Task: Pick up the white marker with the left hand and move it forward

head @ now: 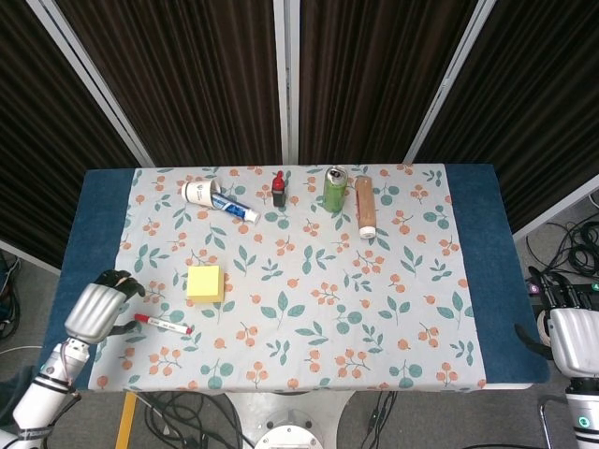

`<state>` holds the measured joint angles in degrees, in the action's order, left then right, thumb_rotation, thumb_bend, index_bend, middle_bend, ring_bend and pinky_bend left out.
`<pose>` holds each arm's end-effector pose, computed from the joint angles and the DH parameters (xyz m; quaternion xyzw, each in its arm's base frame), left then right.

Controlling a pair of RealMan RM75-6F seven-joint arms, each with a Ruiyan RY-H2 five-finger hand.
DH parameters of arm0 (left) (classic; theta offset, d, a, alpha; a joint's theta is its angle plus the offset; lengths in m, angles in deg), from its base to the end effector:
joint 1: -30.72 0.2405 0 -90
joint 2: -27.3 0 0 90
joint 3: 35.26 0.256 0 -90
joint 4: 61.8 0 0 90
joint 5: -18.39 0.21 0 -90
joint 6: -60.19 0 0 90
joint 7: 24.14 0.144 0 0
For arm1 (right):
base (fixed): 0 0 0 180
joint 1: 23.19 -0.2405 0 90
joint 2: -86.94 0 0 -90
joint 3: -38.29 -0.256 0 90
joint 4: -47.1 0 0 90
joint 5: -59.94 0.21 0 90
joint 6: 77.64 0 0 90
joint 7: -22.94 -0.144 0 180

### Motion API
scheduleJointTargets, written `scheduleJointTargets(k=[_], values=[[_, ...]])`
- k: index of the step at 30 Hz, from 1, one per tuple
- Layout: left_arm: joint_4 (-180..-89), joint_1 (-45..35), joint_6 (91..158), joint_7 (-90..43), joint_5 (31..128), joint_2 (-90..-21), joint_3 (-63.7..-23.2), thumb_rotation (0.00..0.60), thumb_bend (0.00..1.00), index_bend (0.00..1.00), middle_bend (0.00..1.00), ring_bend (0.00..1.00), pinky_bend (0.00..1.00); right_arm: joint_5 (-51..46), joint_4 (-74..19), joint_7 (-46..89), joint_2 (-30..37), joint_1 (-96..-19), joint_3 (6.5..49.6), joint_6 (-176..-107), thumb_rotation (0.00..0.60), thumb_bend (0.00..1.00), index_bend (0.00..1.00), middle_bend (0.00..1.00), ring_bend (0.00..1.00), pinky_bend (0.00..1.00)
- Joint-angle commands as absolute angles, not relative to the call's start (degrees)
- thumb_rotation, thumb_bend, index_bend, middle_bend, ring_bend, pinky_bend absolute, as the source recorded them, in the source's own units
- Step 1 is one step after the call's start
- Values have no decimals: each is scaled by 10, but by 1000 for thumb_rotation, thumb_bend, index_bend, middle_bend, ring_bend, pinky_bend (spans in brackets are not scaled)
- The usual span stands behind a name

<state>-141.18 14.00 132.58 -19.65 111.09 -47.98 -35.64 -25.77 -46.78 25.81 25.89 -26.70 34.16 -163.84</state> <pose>-0.2953 0.2336 0.0745 -0.7341 -0.3230 -0.3446 0.4878 -0.3112 -0.1781 0.1796 0.5943 -0.3599 0.3727 0.6151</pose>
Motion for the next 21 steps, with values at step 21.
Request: scheduleJointTargets(k=[21], values=[[-1394,116,1235,-58,1020,-575,-347,600,199,517,530,296,272,-251,-462,244,258,-271,341,-1624,600,129,74,225,27,43]])
